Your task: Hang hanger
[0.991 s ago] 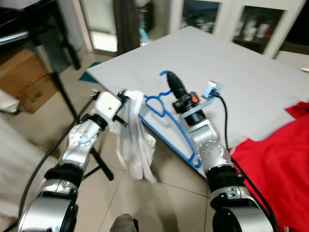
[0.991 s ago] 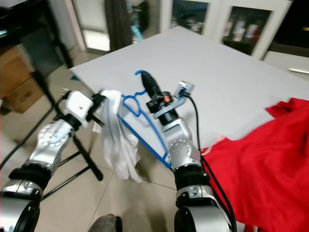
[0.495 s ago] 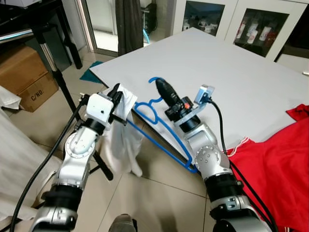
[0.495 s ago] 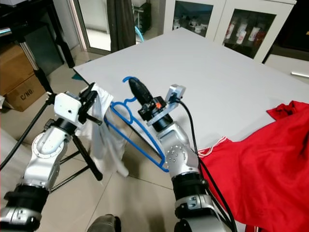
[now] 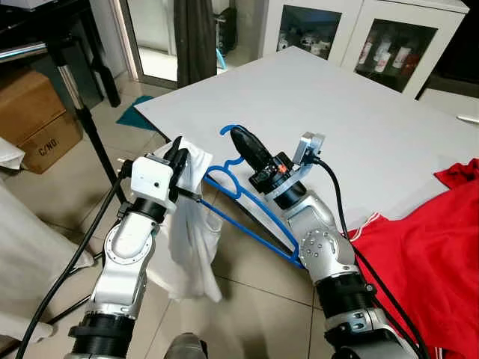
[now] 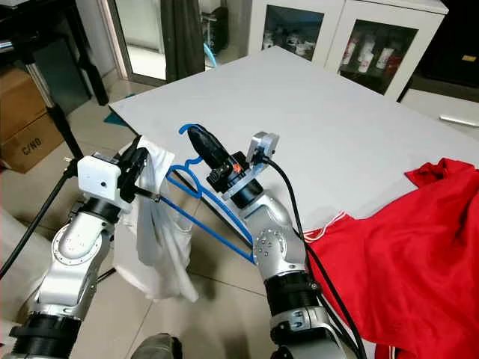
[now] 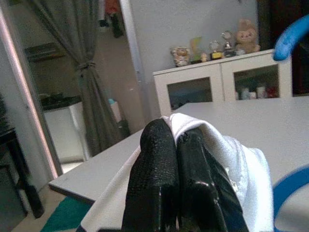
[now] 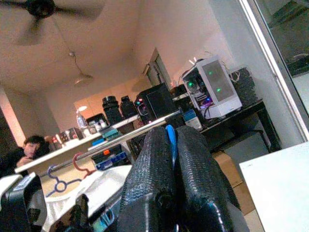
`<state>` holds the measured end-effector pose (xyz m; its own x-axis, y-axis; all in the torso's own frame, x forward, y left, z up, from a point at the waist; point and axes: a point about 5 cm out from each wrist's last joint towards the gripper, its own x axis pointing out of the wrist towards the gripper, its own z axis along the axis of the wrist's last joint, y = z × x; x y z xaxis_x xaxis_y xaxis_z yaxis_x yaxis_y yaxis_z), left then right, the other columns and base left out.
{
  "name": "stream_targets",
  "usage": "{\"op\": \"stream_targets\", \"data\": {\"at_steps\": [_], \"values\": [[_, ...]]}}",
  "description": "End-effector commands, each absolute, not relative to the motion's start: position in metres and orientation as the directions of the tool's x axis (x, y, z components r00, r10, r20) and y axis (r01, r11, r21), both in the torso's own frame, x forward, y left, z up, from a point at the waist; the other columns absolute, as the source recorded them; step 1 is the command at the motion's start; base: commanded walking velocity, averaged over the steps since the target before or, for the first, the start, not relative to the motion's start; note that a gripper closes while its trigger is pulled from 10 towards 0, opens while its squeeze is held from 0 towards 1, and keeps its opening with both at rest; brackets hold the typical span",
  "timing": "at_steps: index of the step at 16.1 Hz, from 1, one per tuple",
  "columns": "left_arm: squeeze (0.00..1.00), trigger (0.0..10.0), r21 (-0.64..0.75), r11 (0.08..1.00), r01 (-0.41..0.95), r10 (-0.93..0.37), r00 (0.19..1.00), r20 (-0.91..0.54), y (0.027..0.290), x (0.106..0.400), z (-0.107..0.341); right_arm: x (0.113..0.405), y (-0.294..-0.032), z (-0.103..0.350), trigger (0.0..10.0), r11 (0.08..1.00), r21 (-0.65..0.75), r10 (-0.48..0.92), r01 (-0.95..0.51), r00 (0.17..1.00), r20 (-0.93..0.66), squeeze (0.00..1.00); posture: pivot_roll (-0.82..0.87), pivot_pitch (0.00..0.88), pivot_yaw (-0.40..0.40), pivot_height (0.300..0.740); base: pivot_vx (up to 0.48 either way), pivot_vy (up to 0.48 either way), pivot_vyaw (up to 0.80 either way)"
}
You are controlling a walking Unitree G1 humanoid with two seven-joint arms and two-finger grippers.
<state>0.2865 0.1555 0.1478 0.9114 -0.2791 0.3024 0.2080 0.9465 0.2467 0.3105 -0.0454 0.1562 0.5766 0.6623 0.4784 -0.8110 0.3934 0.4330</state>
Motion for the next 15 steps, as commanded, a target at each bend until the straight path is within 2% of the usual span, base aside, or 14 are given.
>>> {"op": "stream_targets", "data": {"at_steps": [1,7,9,11,13,14,15], "values": [[0.0,10.0,0.236,0.951,0.2,-0.271,0.906,0.325,0.151,0.283,0.153,0.306,-0.045,0.157,10.0,0.404,0.389,0.68,-0.828,0.556,0.478,0.0,0.17,0.0,-0.023,0.74,0.0,0.0,0.0],[0.0,10.0,0.137,0.982,0.133,-0.169,0.939,0.3,0.156,0.265,0.142,0.304,-0.054,0.154,10.0,0.46,0.338,0.69,-0.821,0.57,0.446,0.0,0.16,0.0,-0.035,0.74,0.0,0.0,0.0],[0.0,10.0,0.121,0.985,0.126,-0.155,0.949,0.276,0.156,0.259,0.136,0.302,-0.056,0.152,10.0,0.465,0.291,0.72,-0.836,0.549,0.426,0.0,0.16,0.0,-0.041,0.74,0.0,0.0,0.0],[0.0,10.0,0.161,0.973,0.163,-0.198,0.952,0.235,0.154,0.255,0.128,0.298,-0.057,0.152,10.0,0.452,0.262,0.743,-0.853,0.523,0.418,0.0,0.16,0.0,-0.043,0.74,0.0,0.0,0.0],[0.0,10.0,0.288,0.919,0.269,-0.323,0.933,0.161,0.151,0.248,0.117,0.296,-0.059,0.157,10.0,0.436,0.205,0.769,-0.876,0.481,0.421,0.0,0.16,0.0,-0.048,0.74,0.0,0.0,0.0],[0.0,10.0,0.306,0.913,0.27,-0.327,0.932,0.154,0.154,0.249,0.118,0.296,-0.059,0.16,10.0,0.43,0.193,0.772,-0.882,0.47,0.428,0.0,0.16,0.0,-0.05,0.74,0.0,0.0,0.0],[0.0,10.0,0.338,0.904,0.263,-0.328,0.933,0.151,0.163,0.252,0.121,0.293,-0.058,0.165,10.0,0.398,0.152,0.793,-0.905,0.423,0.438,0.0,0.16,0.0,-0.049,0.74,0.0,0.0,0.0]]}}
